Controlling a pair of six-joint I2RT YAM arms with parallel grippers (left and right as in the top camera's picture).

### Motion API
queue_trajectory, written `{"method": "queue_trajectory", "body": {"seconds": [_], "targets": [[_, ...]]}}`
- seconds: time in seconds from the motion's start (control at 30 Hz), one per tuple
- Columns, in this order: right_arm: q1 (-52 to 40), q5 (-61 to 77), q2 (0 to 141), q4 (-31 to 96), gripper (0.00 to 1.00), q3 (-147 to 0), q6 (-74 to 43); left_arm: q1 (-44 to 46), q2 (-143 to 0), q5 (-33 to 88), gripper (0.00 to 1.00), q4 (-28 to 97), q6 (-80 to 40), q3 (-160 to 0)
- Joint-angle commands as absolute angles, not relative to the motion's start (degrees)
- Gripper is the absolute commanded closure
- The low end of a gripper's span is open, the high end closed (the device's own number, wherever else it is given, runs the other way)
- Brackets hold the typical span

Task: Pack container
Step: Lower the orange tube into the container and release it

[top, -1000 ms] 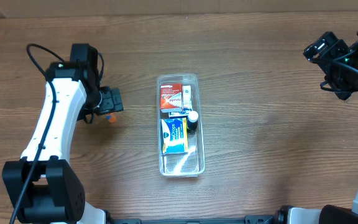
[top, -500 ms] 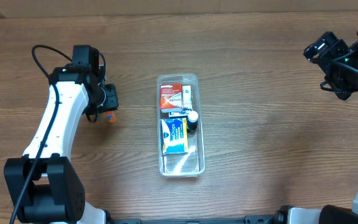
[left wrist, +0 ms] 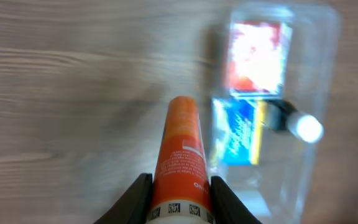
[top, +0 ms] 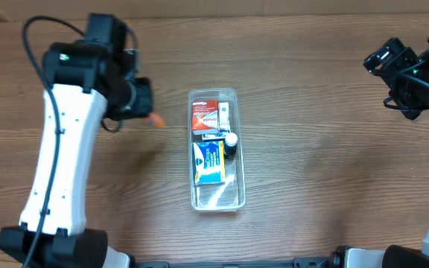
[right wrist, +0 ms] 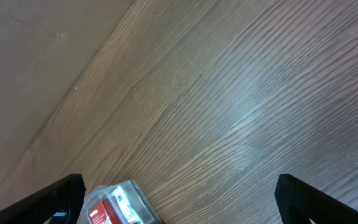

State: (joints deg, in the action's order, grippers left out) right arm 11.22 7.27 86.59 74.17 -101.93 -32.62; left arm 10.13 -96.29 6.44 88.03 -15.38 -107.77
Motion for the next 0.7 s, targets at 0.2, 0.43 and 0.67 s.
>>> {"method": "queue_trajectory", "body": {"seconds": [0.2, 0.43, 0.67], "targets": [[11.3, 7.4, 86.4, 73.9, 0.0, -102.4, -32.6, 38.9, -95.2, 0.3, 0.74, 85.5, -29.7, -103.1], [11.3, 7.4, 86.4, 73.9, 0.0, -102.4, -32.6, 45.8, -95.3, -4.5, 0.72, 72.0, -33.5, -88.6], [11.3, 7.4, 86.4, 73.9, 0.0, -102.4, -32.6, 45.7, -95.3, -4.7, 0.72, 59.4, -30.5, -80.5]]}}
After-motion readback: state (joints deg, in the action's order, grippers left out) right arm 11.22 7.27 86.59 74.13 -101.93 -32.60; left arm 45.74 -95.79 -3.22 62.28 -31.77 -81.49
